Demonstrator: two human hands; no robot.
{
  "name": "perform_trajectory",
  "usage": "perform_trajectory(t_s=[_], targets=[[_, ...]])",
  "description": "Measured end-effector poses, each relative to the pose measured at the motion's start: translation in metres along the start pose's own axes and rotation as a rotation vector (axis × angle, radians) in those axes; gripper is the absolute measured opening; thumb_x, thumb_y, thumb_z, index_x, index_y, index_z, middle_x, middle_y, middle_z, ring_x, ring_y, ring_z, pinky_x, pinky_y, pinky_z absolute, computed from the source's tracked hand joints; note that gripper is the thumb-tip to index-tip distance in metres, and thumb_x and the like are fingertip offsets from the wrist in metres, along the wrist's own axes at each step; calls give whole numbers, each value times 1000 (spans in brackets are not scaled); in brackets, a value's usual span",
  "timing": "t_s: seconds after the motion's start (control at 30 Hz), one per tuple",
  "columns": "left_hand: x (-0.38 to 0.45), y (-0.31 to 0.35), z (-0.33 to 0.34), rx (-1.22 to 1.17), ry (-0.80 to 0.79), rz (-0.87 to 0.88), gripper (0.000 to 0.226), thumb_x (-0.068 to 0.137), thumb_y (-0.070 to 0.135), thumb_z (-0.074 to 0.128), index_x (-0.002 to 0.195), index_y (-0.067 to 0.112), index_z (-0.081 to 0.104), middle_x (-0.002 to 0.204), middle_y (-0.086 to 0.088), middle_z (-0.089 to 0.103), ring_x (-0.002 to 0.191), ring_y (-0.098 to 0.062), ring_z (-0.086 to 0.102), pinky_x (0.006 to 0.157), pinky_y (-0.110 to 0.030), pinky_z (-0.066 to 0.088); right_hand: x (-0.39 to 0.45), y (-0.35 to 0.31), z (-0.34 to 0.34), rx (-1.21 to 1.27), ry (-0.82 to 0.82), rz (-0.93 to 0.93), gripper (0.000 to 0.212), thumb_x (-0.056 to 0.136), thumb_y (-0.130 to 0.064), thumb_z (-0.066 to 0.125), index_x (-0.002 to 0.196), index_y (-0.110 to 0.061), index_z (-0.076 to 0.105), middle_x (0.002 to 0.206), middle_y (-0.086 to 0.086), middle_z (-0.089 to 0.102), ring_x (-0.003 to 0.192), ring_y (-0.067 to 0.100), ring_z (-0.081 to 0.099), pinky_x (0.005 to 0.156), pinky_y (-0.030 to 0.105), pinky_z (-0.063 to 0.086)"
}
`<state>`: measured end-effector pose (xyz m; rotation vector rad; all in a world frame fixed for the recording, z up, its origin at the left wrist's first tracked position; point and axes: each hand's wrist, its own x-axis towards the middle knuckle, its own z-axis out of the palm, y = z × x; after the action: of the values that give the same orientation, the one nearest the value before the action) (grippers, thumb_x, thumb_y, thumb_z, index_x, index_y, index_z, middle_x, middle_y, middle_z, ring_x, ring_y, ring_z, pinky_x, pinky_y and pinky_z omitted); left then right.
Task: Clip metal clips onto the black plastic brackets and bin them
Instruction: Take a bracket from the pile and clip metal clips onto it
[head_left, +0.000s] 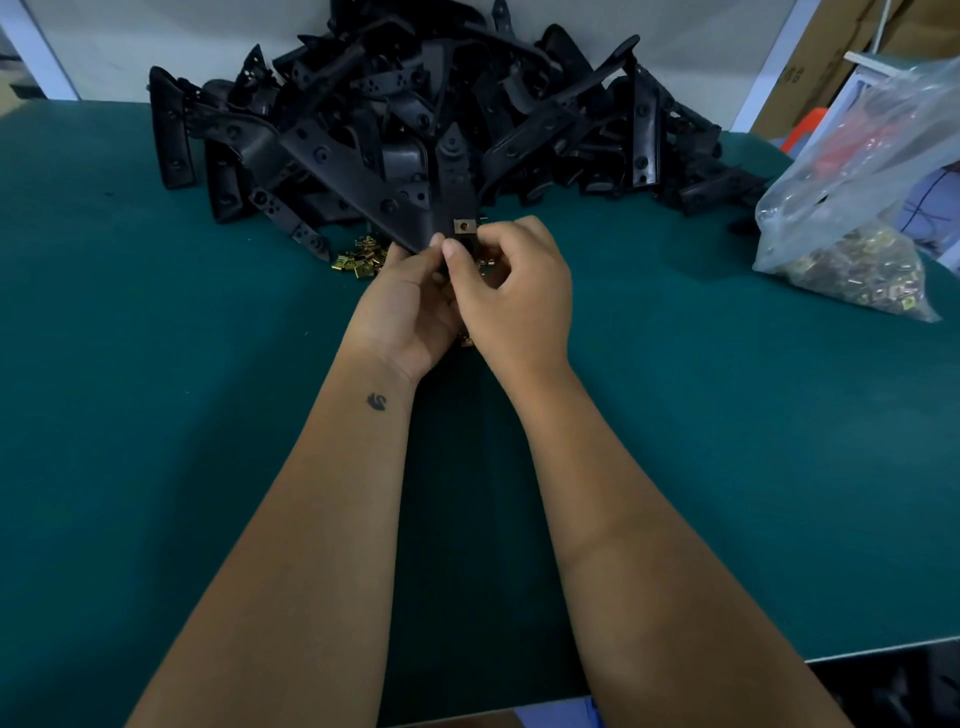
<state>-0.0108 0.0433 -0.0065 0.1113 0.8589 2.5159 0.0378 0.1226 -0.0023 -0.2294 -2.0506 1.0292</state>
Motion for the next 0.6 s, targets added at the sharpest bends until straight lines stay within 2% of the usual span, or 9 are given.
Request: perform_trajectory(t_s=[0.13, 0.27, 0.4, 0.5, 0.57, 0.6], targets=[[0, 1, 1, 123, 62, -6, 13, 100, 5, 50, 98, 14, 60, 69, 3, 70, 57, -10, 65, 55, -23, 54, 0, 0, -2, -93, 28, -70, 23, 86, -27, 71, 87, -4, 68, 90, 3, 61, 80, 19, 58, 67, 39, 50], [-1, 1, 2, 109, 79, -19, 14, 99, 5, 52, 95, 15, 61, 69, 3, 70, 57, -9, 66, 54, -22, 54, 0, -1, -3, -97, 33, -97, 20, 84, -23, 72, 85, -3, 68, 90, 5, 61, 78, 21, 59, 65, 40, 51], [-3, 1, 1, 57, 55, -25, 12, 99, 5, 52, 104, 11, 60, 81, -2, 72, 70, -13, 71, 63, -26, 58, 1, 0, -3, -80, 5, -103, 20, 85, -22, 70, 88, -2, 68, 92, 4, 60, 79, 20, 59, 67, 40, 51], [-3, 4, 0, -44, 29, 4, 19, 100, 6, 47, 118, 6, 54, 91, -9, 70, 80, -21, 71, 71, -33, 59, 0, 1, -2, -53, -104, -107, 22, 92, -25, 60, 100, -5, 68, 98, -1, 59, 83, 13, 56, 69, 36, 50], [-2, 6, -1, -84, 59, 26, 17, 101, 7, 45, 116, 4, 52, 95, -11, 65, 86, -24, 64, 84, -34, 56, -1, 1, 0, -15, -150, -66, 25, 97, -26, 52, 104, -10, 68, 100, -6, 57, 84, 9, 55, 72, 32, 49], [-1, 7, 0, -101, 95, 40, 14, 101, 7, 44, 111, 3, 52, 94, -11, 62, 84, -24, 58, 82, -30, 53, -2, 1, 1, 17, -135, -39, 26, 98, -25, 48, 104, -10, 68, 101, -6, 58, 86, 8, 56, 74, 30, 48]])
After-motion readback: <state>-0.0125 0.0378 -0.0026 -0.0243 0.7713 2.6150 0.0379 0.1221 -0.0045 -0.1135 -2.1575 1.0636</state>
